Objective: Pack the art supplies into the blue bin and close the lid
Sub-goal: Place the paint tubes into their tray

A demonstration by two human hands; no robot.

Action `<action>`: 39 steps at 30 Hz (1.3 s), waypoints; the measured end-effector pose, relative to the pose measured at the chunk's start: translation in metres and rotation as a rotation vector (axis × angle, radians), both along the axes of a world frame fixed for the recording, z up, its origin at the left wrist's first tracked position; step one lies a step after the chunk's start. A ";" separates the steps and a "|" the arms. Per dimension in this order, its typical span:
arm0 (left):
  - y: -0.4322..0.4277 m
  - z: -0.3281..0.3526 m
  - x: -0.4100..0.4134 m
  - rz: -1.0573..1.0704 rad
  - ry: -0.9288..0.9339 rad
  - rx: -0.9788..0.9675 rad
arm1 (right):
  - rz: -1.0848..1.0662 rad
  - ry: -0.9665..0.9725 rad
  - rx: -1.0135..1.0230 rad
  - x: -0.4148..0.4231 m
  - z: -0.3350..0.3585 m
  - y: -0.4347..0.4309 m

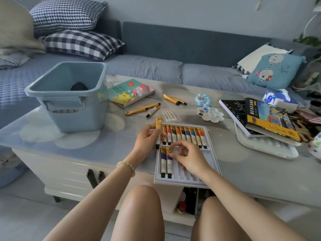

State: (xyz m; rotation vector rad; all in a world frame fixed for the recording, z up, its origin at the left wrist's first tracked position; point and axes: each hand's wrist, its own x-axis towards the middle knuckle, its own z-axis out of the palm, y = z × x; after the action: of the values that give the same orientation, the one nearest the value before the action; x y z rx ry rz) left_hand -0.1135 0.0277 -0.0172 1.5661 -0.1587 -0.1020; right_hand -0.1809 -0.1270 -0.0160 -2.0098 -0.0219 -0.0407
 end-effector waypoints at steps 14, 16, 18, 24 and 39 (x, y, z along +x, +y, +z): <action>-0.026 0.022 -0.004 -0.244 -0.176 0.128 | -0.224 0.008 0.463 0.028 0.058 -0.024; -0.018 0.014 -0.002 -0.171 -0.212 0.231 | -0.251 -0.001 0.524 0.023 0.055 -0.035; -0.007 0.004 0.001 -0.163 -0.218 0.378 | -0.229 0.010 0.524 0.015 0.047 -0.041; 0.002 -0.018 0.002 -0.229 -0.351 0.646 | -0.169 0.001 0.464 -0.002 0.017 -0.025; 0.000 -0.018 0.002 -0.211 -0.342 0.650 | -0.070 -0.035 0.007 0.004 -0.003 -0.020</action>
State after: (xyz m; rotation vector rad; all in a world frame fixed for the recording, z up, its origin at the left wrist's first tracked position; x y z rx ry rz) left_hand -0.1113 0.0274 -0.0355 2.2055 -0.6076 -0.0508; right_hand -0.1770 -0.1472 -0.0185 -2.0018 0.0259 -0.1205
